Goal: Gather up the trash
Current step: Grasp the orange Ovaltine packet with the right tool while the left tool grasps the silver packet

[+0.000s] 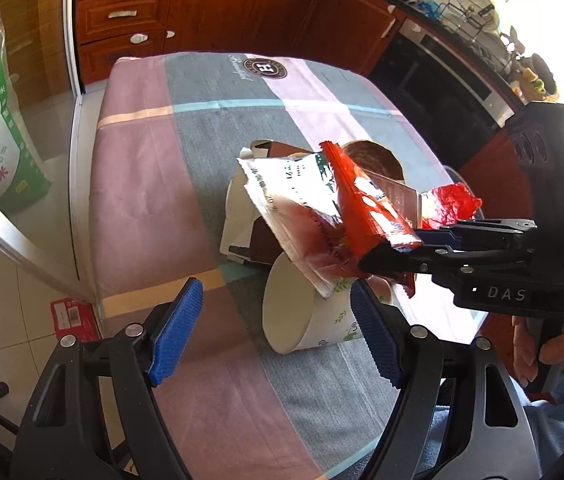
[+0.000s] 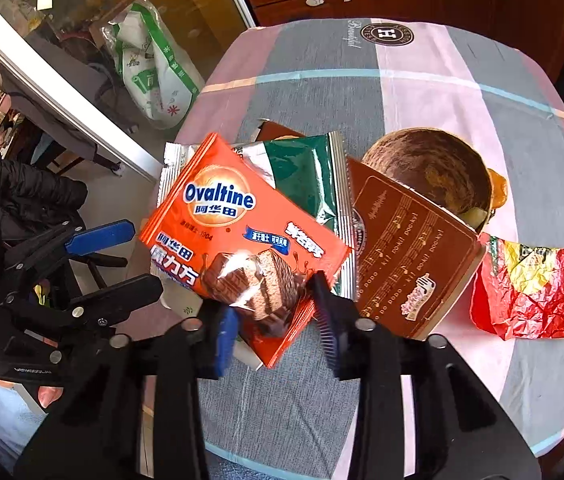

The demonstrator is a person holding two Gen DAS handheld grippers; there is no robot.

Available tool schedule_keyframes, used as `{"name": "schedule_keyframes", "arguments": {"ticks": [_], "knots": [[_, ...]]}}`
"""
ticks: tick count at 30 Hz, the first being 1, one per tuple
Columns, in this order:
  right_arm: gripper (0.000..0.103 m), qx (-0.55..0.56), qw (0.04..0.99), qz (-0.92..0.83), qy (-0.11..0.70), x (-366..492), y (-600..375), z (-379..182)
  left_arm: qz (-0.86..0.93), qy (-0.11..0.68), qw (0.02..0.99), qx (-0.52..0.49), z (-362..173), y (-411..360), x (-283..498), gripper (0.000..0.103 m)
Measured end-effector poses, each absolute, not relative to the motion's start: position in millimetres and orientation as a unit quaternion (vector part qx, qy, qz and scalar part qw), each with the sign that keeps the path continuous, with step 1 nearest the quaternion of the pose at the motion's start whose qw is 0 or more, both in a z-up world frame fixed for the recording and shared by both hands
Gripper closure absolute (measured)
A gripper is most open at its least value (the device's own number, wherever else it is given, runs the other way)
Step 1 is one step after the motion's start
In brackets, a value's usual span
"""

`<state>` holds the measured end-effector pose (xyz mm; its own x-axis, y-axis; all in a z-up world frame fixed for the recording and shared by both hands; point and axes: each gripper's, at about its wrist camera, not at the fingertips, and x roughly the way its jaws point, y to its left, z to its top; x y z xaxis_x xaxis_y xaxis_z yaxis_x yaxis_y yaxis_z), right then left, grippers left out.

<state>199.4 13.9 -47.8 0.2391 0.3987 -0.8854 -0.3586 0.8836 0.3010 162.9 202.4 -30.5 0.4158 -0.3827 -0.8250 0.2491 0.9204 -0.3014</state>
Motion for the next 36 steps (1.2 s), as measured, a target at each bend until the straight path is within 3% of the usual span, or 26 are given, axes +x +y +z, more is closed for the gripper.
{"name": "schedule_keyframes", "arguments": {"ticks": [2,22,25,27,30,36], "knots": [[0.09,0.016,0.793,0.237,0.561,199,9,-43,-0.195,0.505,0.838,-0.067,-30,197,166,0.026],[0.09,0.067,0.806,0.208,0.55,196,-50,-30,-0.206,0.498,0.836,-0.107,-38,164,201,0.026],[0.09,0.076,0.807,0.207,0.549,197,-57,-29,-0.209,0.492,0.839,-0.098,-35,157,198,0.048],[0.09,0.082,0.807,0.205,0.548,198,-63,-29,-0.215,0.488,0.841,-0.087,-31,151,196,0.082],[0.09,0.092,0.808,0.2,0.546,199,-74,-28,-0.223,0.476,0.848,-0.07,-21,139,191,0.092],[0.09,0.117,0.811,0.193,0.54,199,-99,-28,-0.227,0.445,0.865,-0.037,8,113,179,0.099]]}}
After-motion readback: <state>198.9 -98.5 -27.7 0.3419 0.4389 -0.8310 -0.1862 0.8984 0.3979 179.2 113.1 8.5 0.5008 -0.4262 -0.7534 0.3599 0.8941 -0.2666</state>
